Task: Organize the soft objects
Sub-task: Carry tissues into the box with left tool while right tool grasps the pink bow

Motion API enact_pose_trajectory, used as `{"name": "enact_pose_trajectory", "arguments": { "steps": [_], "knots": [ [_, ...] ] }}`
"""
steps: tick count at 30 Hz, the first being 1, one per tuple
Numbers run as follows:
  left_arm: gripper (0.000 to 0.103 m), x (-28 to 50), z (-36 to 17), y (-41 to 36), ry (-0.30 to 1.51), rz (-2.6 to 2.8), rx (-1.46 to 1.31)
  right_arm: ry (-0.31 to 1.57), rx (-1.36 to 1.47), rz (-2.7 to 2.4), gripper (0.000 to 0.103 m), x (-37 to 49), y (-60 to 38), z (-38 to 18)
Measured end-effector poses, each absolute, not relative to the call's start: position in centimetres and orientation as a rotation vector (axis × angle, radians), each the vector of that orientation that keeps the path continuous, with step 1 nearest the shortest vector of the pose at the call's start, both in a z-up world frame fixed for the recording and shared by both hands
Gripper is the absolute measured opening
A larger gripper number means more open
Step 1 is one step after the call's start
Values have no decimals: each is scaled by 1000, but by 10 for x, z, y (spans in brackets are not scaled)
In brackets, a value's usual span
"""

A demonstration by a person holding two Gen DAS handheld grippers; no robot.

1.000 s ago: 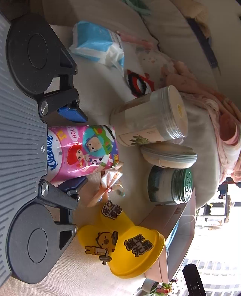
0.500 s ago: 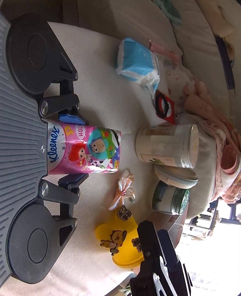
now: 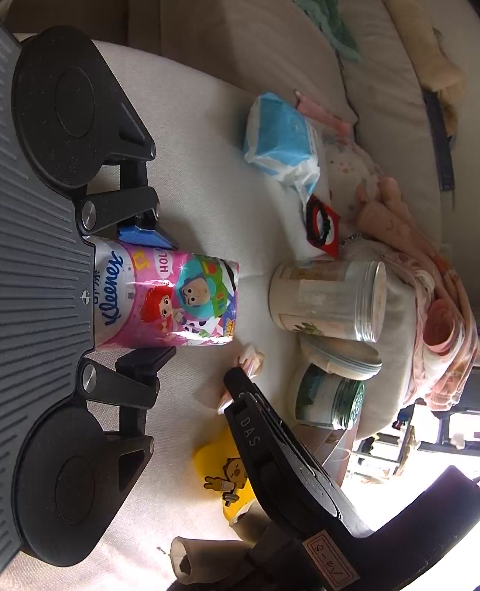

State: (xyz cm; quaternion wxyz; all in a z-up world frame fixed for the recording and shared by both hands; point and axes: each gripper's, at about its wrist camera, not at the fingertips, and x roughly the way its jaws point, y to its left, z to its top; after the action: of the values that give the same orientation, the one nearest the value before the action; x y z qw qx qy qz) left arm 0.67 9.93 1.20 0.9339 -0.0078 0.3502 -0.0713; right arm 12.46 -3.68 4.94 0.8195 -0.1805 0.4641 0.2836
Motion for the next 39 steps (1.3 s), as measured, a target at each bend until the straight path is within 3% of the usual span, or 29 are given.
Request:
{"name": "enact_pose_trajectory", "arguments": {
  "steps": [12, 29, 39],
  "knots": [
    [56, 1, 16, 92, 736, -132, -38, 856, -192, 732, 15, 56, -108, 123],
    [54, -54, 63, -50, 718, -546, 176, 708, 50, 440, 15, -12, -285, 137],
    [54, 10, 136, -76, 624, -547, 145, 593, 164, 338, 15, -25, -347, 139]
  ]
}}
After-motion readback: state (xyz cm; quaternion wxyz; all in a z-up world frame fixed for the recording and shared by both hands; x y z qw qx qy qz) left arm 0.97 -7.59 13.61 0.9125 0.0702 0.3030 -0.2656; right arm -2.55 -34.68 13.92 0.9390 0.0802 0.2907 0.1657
